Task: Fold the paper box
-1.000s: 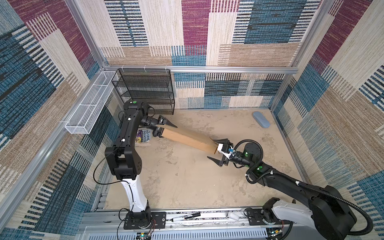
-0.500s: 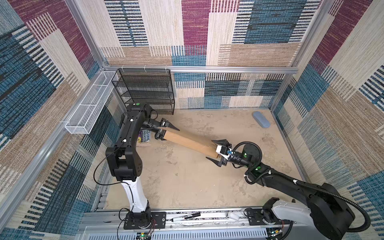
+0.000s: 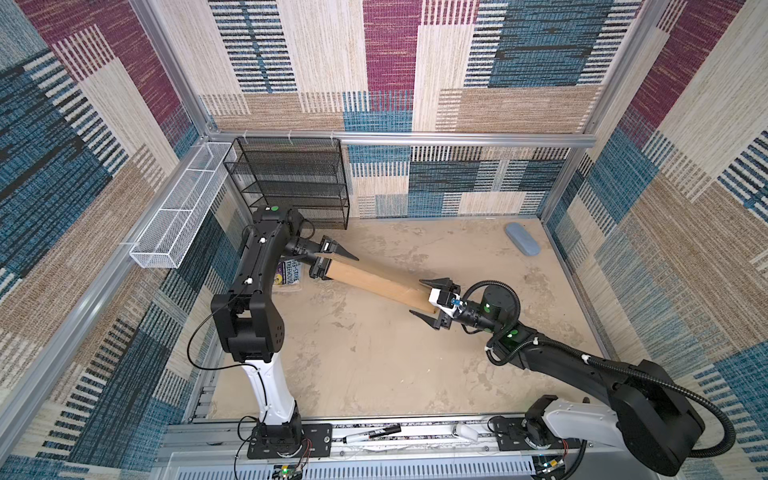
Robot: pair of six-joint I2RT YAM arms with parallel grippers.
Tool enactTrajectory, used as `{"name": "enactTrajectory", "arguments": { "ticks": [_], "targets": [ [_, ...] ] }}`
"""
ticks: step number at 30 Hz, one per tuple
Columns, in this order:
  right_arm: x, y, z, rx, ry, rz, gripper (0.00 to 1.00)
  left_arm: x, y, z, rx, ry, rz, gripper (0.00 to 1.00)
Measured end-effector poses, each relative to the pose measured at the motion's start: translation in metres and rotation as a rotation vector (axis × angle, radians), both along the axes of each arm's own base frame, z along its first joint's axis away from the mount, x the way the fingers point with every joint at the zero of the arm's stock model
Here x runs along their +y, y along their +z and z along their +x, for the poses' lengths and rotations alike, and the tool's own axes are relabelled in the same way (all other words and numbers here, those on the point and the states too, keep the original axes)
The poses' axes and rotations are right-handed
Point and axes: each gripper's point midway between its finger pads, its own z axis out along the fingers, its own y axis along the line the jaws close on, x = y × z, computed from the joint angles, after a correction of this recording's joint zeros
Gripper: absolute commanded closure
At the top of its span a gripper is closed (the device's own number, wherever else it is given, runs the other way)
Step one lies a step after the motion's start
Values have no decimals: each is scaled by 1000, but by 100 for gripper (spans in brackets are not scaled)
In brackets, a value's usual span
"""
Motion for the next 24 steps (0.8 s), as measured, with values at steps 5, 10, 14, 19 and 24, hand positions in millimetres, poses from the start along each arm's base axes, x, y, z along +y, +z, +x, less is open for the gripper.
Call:
{"name": "enactTrajectory", "arguments": {
  "ticks": [5, 10, 14, 19, 24],
  "targets": [
    [0, 2, 0, -7, 0, 2, 24, 0, 1, 0, -1, 1, -4, 100],
    [0, 3, 0, -13, 1, 2, 29, 0, 2, 1, -6, 1, -4, 100],
    [0, 4, 0, -20, 0, 3, 32, 0, 2, 1, -7, 1, -5, 100],
    [0, 6, 0, -32, 0, 2, 34, 0, 5, 2, -20, 1, -5, 100],
    [0, 7, 0, -43, -1, -1, 36, -1, 5, 4, -21, 0, -9, 100]
  ]
}}
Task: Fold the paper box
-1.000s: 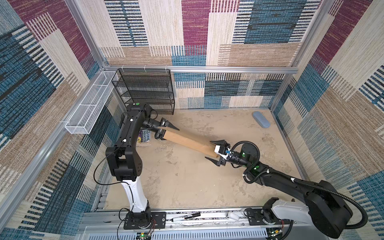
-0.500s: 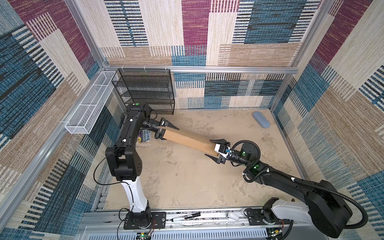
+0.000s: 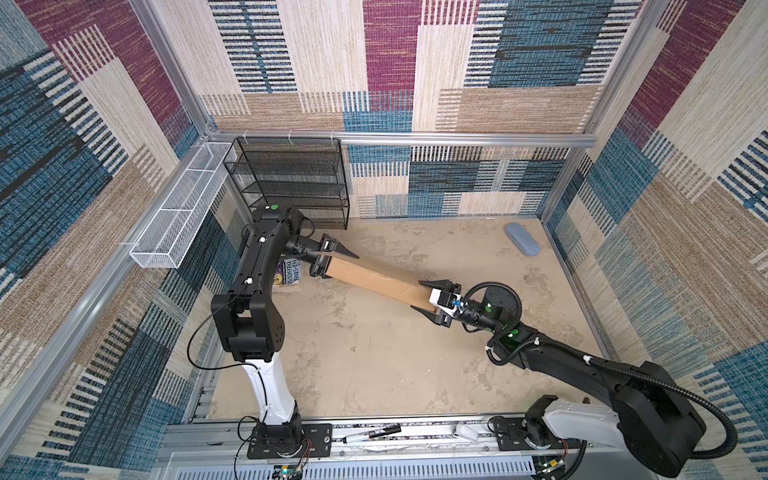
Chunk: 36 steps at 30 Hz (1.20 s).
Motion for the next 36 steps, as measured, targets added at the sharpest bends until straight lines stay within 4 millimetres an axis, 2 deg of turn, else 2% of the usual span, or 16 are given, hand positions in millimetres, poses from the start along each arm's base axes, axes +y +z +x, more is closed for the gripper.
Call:
{"name": "enactTrajectory", "arguments": {
  "ticks": [12, 16, 28, 32, 33, 36],
  "targets": [
    [0, 4, 2, -26, -8, -9, 40, -1, 1, 4, -2, 2, -16, 90],
    [-1, 5, 2, -30, -10, -9, 41, -1, 2, 5, -4, 3, -18, 82],
    [-2, 8, 2, -49, -15, -17, 43, -1, 5, 6, -17, 3, -21, 64],
    [-1, 9, 2, -51, -14, -18, 44, -2, 6, 6, -17, 3, -22, 48],
    [-1, 9, 2, -52, -14, -18, 43, -2, 6, 6, -17, 3, -22, 39],
    [-1, 9, 1, -37, -12, -9, 44, -2, 8, 7, -31, 0, -26, 1]
  ]
}}
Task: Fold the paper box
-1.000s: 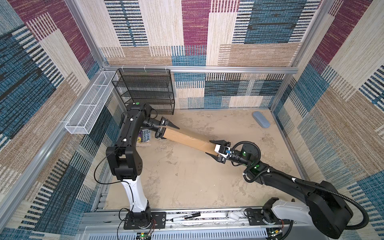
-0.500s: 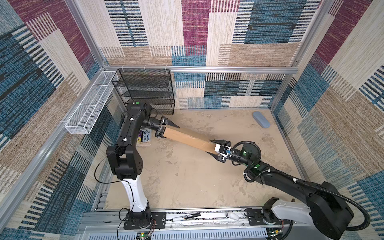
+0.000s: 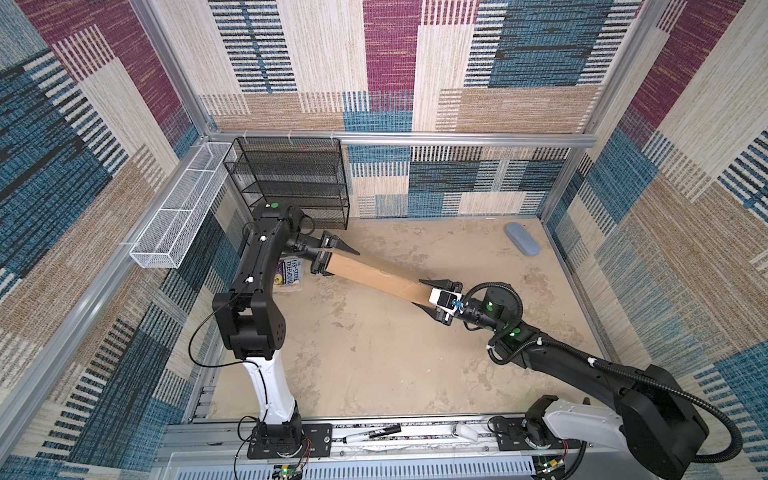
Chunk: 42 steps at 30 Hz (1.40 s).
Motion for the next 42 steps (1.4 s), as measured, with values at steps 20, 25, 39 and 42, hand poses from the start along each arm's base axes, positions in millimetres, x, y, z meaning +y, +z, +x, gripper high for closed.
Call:
{"name": "enactTrajectory", "arguments": {
  "ticks": [20, 25, 39, 42],
  "targets": [
    [-1, 4, -3, 14, -4, 1, 49, 37, -3, 18, -49, 76, 42, 1],
    [-4, -3, 2, 36, -39, -16, 50, 69, -17, 26, -57, 123, 110, 1],
    [-2, -51, 9, 251, -61, -90, 50, 166, -19, 60, -257, 216, 601, 1],
    [0, -60, 7, 300, -50, -90, 49, 176, -12, 44, -266, 253, 678, 1]
  ]
}}
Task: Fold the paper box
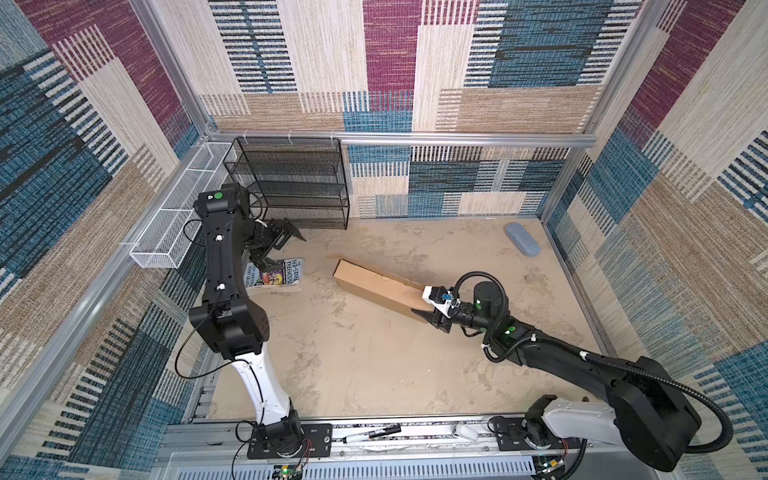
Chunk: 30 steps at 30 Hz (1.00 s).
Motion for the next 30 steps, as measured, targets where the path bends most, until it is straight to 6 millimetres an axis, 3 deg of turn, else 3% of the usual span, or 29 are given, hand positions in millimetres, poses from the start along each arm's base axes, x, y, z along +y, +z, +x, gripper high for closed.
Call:
{"name": "enactTrajectory", "arguments": {
  "ticks": [5, 7, 8, 16, 22, 23, 30],
  "targets": [
    [5, -11, -1, 65, 24, -14, 49, 14, -1, -11, -99, 66, 113, 6],
    [5, -15, -4, 83, 34, -22, 49, 15, -4, -19, -150, 80, 141, 5],
    [5, -17, -6, 95, 38, -26, 49, 14, -4, -22, -182, 81, 147, 0],
    [2, -16, -17, 150, 67, -54, 48, 7, -8, -53, -389, -68, 303, 2],
    [-1, -17, -23, 169, 74, -72, 48, -1, -9, -76, -483, -172, 372, 23],
    [-1, -20, -24, 177, 78, -76, 48, -2, -10, -77, -492, -189, 381, 31],
    [3, -38, -27, 235, 115, -102, 49, -14, -13, -80, -534, -340, 432, 35]
  ]
}}
